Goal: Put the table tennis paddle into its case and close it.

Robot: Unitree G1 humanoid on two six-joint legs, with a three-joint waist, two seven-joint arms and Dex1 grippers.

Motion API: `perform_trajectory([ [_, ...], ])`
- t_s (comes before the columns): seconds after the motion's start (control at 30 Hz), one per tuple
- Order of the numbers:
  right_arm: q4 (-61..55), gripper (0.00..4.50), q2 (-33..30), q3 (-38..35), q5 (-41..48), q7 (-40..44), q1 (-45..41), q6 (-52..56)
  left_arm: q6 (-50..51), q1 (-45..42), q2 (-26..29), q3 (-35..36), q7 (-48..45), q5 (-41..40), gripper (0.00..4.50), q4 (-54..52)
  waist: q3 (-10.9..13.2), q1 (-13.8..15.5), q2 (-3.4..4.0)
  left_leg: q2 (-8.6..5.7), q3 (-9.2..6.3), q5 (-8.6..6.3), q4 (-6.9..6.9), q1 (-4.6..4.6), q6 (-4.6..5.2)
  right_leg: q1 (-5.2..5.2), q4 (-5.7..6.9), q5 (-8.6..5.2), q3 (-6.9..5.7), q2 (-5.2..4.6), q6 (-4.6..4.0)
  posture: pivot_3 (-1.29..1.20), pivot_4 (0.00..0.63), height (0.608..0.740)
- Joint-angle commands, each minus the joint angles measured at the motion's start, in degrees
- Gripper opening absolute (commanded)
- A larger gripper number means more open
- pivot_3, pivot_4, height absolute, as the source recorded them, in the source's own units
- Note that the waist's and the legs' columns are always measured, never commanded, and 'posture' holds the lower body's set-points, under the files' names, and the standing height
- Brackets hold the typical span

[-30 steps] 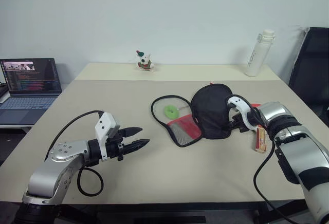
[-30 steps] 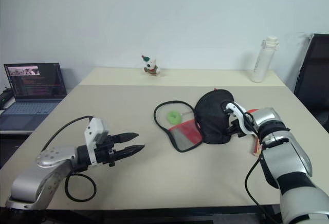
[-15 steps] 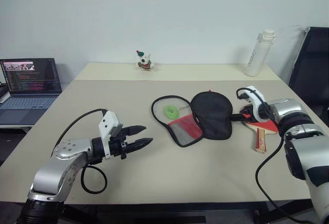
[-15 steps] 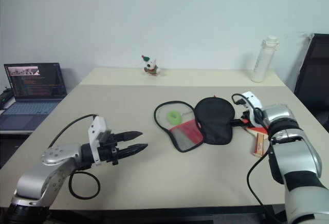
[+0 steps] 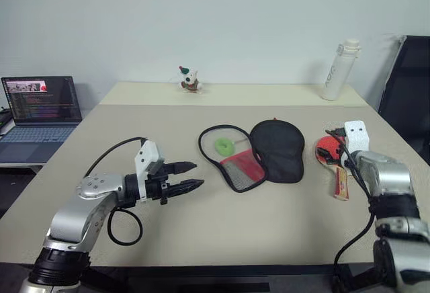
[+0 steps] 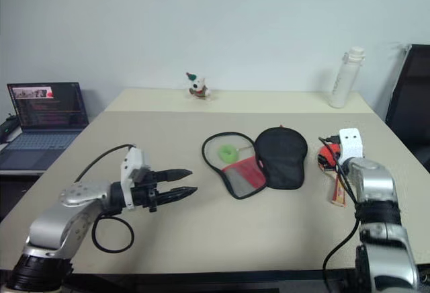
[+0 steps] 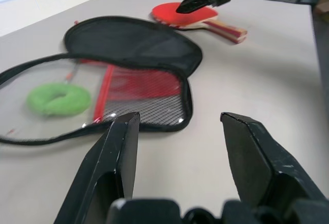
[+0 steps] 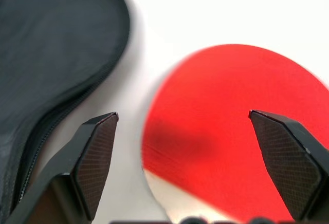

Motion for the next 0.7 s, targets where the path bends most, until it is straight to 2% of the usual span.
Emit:
perform_trajectory([
  [0.03,-13.18,4.48,4.16,-4.67,0.96,-7.33,3.83,7.68,1.16,-3.28,-0.22,0.81,-1.14,-3.22,2.72,-2.05,0.0,0.04,0.0,0.0,-0.01,0.0,0.0,0.0,0.0,0.01,0.0,0.0,-0.01,0.0,0.0,0.0,0.15,0.74],
  [0.17,-18.5,4.48,7.65,-6.29,1.56,-10.53,7.31,13.03,2.18,-7.46,0.17,0.01,-2.78,-4.32,2.72,-2.13,0.0,0.05,0.0,-0.03,-0.02,0.0,0.01,0.0,0.01,0.02,0.01,0.0,-0.03,0.0,0.0,0.0,0.15,0.74],
  [0.3,-18.19,4.48,9.53,-8.14,2.2,-12.79,8.31,14.79,2.13,-11.53,-0.33,-1.25,-3.95,-3.64,2.72,-0.73,0.0,0.04,0.0,-0.05,-0.04,0.0,0.01,0.0,0.01,0.03,0.01,0.0,-0.03,0.02,0.0,0.0,0.15,0.74],
  [0.47,-13.41,4.48,10.49,-8.07,2.9,-14.14,8.31,12.43,1.8,-13.03,-1.22,-2.56,-3.96,-2.63,2.72,0.25,0.0,-0.09,0.0,-0.04,-0.02,0.0,0.0,0.01,0.01,0.01,0.0,0.0,0.0,0.04,0.0,0.0,0.15,0.74],
  [0.67,-3.49,4.48,9.18,-7.89,3.81,-13.48,5.37,6.83,1.82,-10.95,-0.92,-2.28,-2.93,-1.99,2.72,-0.75,-0.07,-0.31,-0.1,-0.04,-0.03,-0.01,0.03,0.12,0.03,0.15,0.01,0.01,0.01,0.05,0.0,0.0,0.15,0.74],
  [0.7,-1.84,4.2,8.64,-7.51,3.72,-13.23,4.9,5.87,1.82,-10.5,-0.77,-2.08,-2.69,-1.88,2.72,-1.01,-0.09,-0.32,-0.13,-0.03,-0.07,-0.01,0.03,0.14,0.04,0.17,0.01,0.01,-0.02,0.05,0.0,0.0,0.15,0.74],
])
